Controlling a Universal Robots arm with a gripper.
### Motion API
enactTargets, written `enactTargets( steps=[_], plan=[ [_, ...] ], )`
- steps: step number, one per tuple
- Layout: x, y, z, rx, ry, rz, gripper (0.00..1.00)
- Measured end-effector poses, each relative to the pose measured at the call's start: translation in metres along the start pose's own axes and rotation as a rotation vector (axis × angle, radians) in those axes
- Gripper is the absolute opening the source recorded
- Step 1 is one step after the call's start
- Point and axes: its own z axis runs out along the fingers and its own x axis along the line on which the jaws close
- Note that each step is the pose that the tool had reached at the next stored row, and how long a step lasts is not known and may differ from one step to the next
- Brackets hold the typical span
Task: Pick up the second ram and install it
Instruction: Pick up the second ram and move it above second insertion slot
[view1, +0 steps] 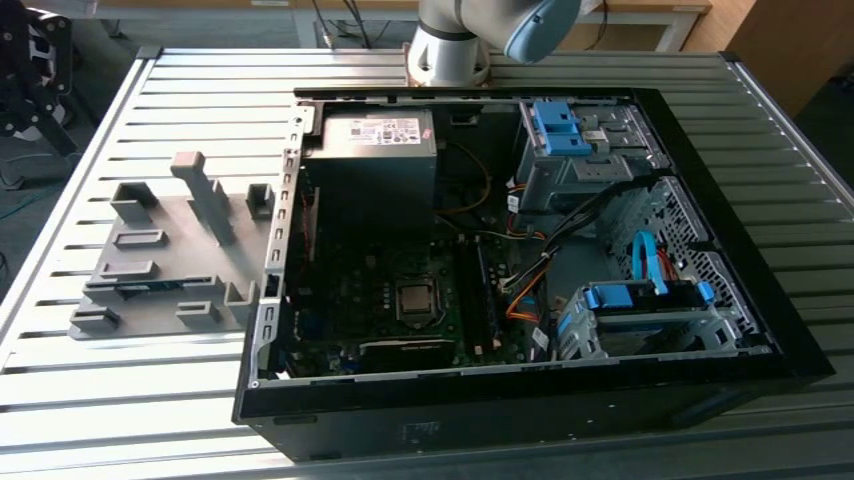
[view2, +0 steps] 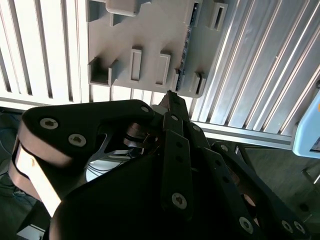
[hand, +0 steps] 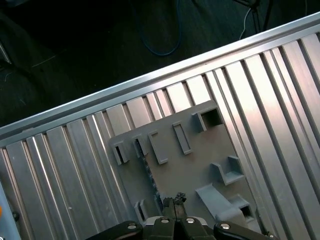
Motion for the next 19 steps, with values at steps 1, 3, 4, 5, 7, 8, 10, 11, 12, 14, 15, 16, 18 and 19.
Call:
enactTargets(
  steps=[1, 3, 4, 5, 7, 8, 10, 11, 12, 14, 15, 16, 18, 19],
  plan=[
    [0.0000, 0.0000, 0.0000, -0.0001, 0.0002, -0.003, 0.11],
    [0.0000, 0.0000, 0.0000, -0.0001, 0.0003, -0.005, 0.11],
    [0.0000, 0.0000, 0.0000, -0.0001, 0.0002, -0.005, 0.11],
    [0.0000, 0.0000, 0.0000, -0.0001, 0.0003, -0.006, 0.11],
    [0.0000, 0.0000, 0.0000, 0.0000, 0.0003, -0.006, 0.11],
    [0.0000, -0.0001, 0.0000, -0.0001, 0.0003, -0.006, 0.11],
    [0.0000, 0.0000, 0.0000, -0.0001, 0.0003, -0.006, 0.11],
    [0.0000, 0.0000, 0.0000, -0.0001, 0.0003, -0.006, 0.11],
    [0.0000, 0.0000, 0.0000, -0.0001, 0.0004, -0.007, 0.11],
    [0.0000, 0.0000, 0.0000, -0.0001, 0.0005, -0.010, 0.11],
    [0.0000, 0.0000, 0.0000, -0.0001, 0.0005, -0.012, 0.11],
    [0.0000, 0.0000, 0.0000, -0.0001, 0.0006, -0.014, 0.11],
    [0.0000, -0.0001, 0.0000, -0.0002, 0.0009, -0.020, 0.11],
    [0.0000, -0.0001, 0.0000, -0.0003, 0.0011, -0.024, 0.11]
  ],
)
